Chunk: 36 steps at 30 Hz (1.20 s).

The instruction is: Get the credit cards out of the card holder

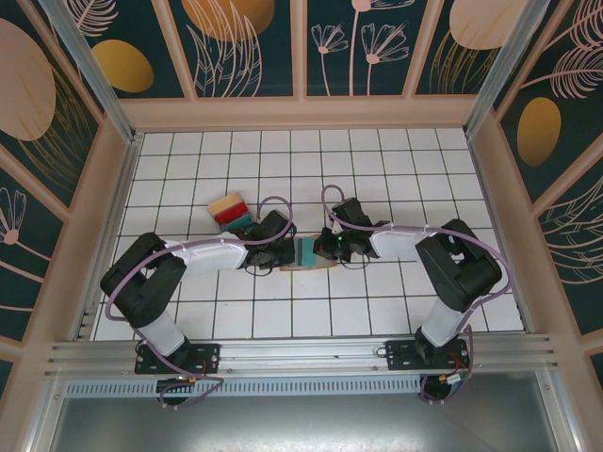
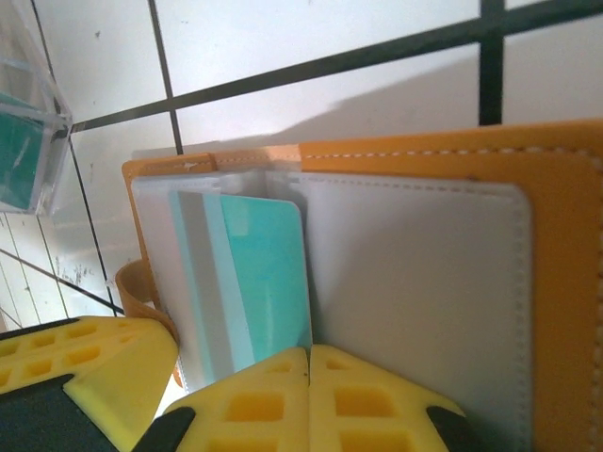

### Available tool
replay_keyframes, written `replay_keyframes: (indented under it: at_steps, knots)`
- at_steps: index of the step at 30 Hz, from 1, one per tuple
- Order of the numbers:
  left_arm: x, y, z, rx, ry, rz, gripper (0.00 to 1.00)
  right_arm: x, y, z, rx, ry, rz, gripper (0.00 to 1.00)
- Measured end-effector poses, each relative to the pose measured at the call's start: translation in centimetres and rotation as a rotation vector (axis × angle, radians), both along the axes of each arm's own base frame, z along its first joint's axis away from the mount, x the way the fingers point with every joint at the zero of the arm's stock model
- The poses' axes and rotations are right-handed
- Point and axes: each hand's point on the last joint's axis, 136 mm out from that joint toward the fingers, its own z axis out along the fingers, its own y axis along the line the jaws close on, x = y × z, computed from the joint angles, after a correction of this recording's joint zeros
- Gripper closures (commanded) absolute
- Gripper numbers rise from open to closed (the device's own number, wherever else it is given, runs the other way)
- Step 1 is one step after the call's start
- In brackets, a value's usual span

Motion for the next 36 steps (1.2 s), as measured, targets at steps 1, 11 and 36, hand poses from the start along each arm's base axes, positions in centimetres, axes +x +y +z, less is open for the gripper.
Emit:
replay_keyframes:
  at_steps: [1, 11, 36]
  knots:
    - [0.0, 0.0, 0.0, 0.000, 0.000, 0.000, 1.00, 0.0, 0.0, 0.0, 0.000, 0.001, -0.002, 1.00]
    - [0.0, 0.0, 0.0, 0.002, -0.001, 0.001, 1.00, 0.3, -2.2, 1.3, -0.008, -0.027, -0.033, 1.00]
    - [2.5, -2.0, 8.3, -0.140, -0.144, 0.034, 0.48, 2.2, -5.3, 8.2, 0.033, -0.207, -0.060, 1.00]
